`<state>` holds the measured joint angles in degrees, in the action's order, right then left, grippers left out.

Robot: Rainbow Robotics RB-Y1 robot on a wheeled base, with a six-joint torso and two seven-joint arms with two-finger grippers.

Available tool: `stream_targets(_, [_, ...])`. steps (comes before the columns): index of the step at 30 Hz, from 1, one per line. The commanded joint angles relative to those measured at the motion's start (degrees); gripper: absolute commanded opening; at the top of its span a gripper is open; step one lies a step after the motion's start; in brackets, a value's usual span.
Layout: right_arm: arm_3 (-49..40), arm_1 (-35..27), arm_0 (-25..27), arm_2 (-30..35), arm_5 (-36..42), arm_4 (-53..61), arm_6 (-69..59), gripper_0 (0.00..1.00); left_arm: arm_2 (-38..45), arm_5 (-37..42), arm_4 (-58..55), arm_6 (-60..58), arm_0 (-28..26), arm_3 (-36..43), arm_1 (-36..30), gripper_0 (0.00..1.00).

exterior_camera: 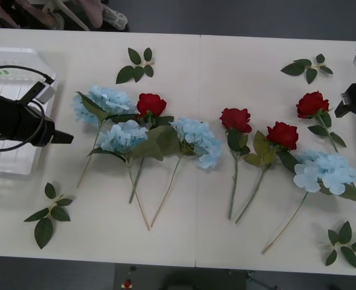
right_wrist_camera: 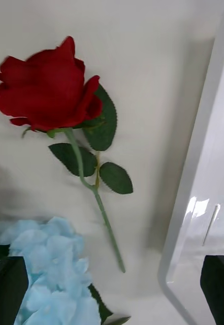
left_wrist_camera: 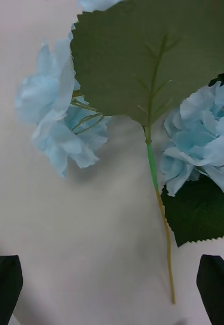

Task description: Put the red flowers into the right box and the blue flowers into the left box

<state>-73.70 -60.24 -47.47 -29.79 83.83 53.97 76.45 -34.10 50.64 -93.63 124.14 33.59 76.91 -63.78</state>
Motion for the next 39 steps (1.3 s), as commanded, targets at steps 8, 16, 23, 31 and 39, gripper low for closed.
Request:
stream_targets(8, [16.1,4.4,-7.7,-11.7,-12.6,-2.2,1.0,1.00,-11.0,-3.3,4.2,-1.4,13.9,-12.6,9.6,1.00])
stream_targets(16, [22.2,9.5,-8.7,-16.0,-18.8,-4.6,2.5,1.00,-14.9,-3.4,5.8,-1.4,17.6,-20.0,17.3,1.00])
stream_targets(23, [26.5,13.6,-8.7,-16.0,-21.9,-6.9,3.2,1.00,-16.3,-4.5,11.1,-1.5,18.6,-23.8,20.8,0.00])
stream_targets(31, [32.7,16.7,-8.6,-16.1,-26.4,-6.9,4.2,1.00,-16.3,-4.8,12.2,-1.5,18.7,-22.7,19.7,0.00])
stream_targets(39, [33.7,17.1,-8.7,-18.0,-28.3,-6.4,4.6,0.52,-15.3,-6.2,10.1,-1.6,18.6,-15.3,14.1,0.00])
